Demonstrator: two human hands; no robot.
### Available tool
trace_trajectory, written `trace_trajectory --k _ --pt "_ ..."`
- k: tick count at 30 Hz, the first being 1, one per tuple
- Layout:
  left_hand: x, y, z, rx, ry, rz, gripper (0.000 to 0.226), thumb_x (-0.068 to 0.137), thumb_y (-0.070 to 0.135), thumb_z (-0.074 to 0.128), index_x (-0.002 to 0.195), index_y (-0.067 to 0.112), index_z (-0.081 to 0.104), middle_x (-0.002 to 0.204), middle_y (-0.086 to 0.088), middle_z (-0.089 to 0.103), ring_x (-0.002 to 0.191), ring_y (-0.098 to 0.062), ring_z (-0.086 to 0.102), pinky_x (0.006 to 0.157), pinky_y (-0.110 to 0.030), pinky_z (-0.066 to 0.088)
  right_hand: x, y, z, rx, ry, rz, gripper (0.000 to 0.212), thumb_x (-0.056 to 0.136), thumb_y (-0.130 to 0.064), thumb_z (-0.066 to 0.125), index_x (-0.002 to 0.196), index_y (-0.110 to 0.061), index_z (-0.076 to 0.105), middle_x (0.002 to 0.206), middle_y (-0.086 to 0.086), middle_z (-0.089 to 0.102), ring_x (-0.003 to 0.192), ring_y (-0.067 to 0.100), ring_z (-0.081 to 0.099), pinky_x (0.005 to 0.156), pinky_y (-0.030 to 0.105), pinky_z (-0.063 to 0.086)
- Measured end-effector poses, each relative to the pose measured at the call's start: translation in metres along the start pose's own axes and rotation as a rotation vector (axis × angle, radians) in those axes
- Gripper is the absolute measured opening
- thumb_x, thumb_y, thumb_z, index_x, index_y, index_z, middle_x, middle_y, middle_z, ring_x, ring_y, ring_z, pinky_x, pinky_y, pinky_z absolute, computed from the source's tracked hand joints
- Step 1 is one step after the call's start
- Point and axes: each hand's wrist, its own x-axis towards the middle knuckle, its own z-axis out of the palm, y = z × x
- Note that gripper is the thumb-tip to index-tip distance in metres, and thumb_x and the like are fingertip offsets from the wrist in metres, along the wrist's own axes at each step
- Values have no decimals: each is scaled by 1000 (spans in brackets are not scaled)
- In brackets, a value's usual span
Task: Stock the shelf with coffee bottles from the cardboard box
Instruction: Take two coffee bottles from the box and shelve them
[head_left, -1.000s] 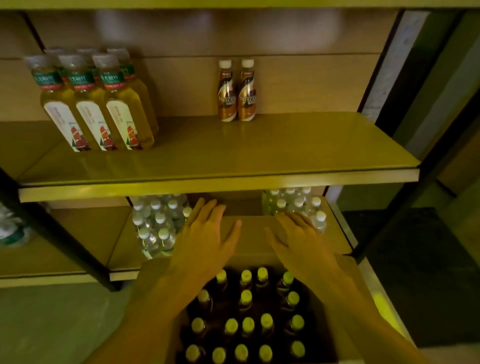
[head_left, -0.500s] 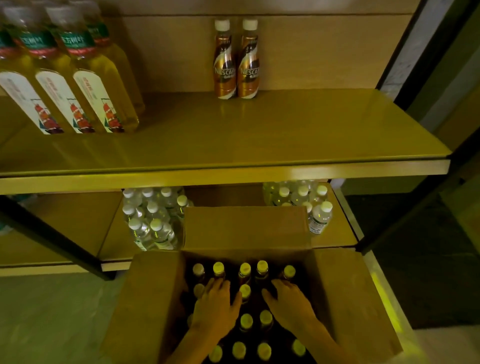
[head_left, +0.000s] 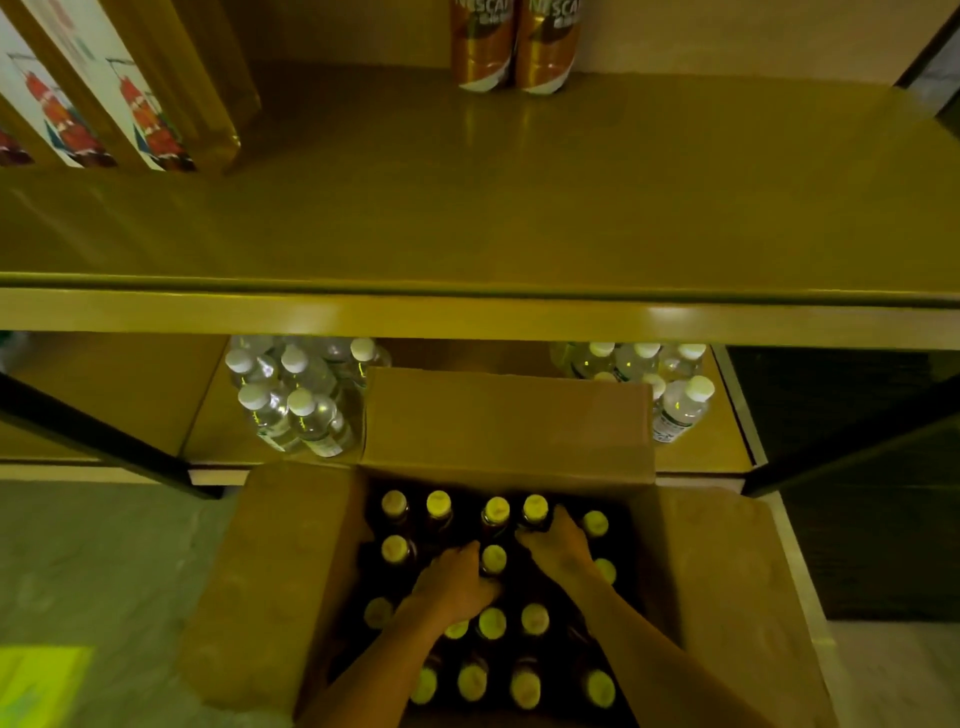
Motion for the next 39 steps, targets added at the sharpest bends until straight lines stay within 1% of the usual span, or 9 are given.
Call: trace_trajectory --k 3,6,8,14,19,25,29,32,39 --pt "13 -4 7 -44 -1 -19 74 74 59 60 139 29 43 136 -3 58 123 -32 56 96 -46 49 12 0 10 39 18 19 56 83 -29 74 131 -14 51 106 6 65 75 12 60 52 18 40" --pt "26 -10 15 -124 16 -26 73 70 55 67 137 34 46 131 0 63 120 -29 60 94 -44 52 19 5 23 83 38 19 64 81 -30 78 136 -15 47 120 9 64 103 28 63 73 28 45" --pt "37 -15 23 -192 39 -17 71 65 57 69 131 37 51 127 5 65 118 -24 62 94 -43 53 22 9 28 107 70 3 61 84 -26 74 137 -15 46 122 9 63 111 31 61 79 31 44" --pt "33 -11 18 -276 73 31 53 68 45 68 118 33 63 114 5 71 108 -20 66 88 -41 56 22 15 28 149 93 -45 47 87 -24 69 130 -20 50 115 4 66 99 24 63 80 34 51" --pt "4 -12 2 -331 177 58 41 62 47 75 100 34 67 93 15 73 91 -5 69 79 -37 58 -6 16 12 181 110 -117 39 87 -24 71 123 -21 56 96 -7 65 80 3 62 61 17 49" --pt "-61 17 -38 -446 398 106 42 65 37 82 104 37 65 84 13 73 79 4 68 67 -21 57 -75 -5 -20 271 151 -286 34 81 -36 78 112 -35 63 100 -14 72 95 5 67 80 25 57" --pt "-116 46 -67 -534 563 213 37 64 29 90 91 38 68 77 22 70 80 11 66 67 -12 51 -126 -26 -49 274 166 -431 35 76 -48 80 108 -41 66 101 -20 72 98 0 67 84 25 56" --pt "-162 73 -96 -498 647 351 26 66 31 91 82 34 72 77 26 72 76 11 67 64 -12 50 -171 -55 -80 273 190 -577 37 79 -43 80 108 -50 59 103 -28 68 99 -9 63 82 13 52" --pt "-253 143 -170 -581 825 623 31 66 30 87 89 41 69 83 25 73 74 5 69 60 -14 53 -266 -141 -152 333 238 -843 40 67 -55 68 104 -48 54 97 -33 68 92 -11 65 71 8 52"
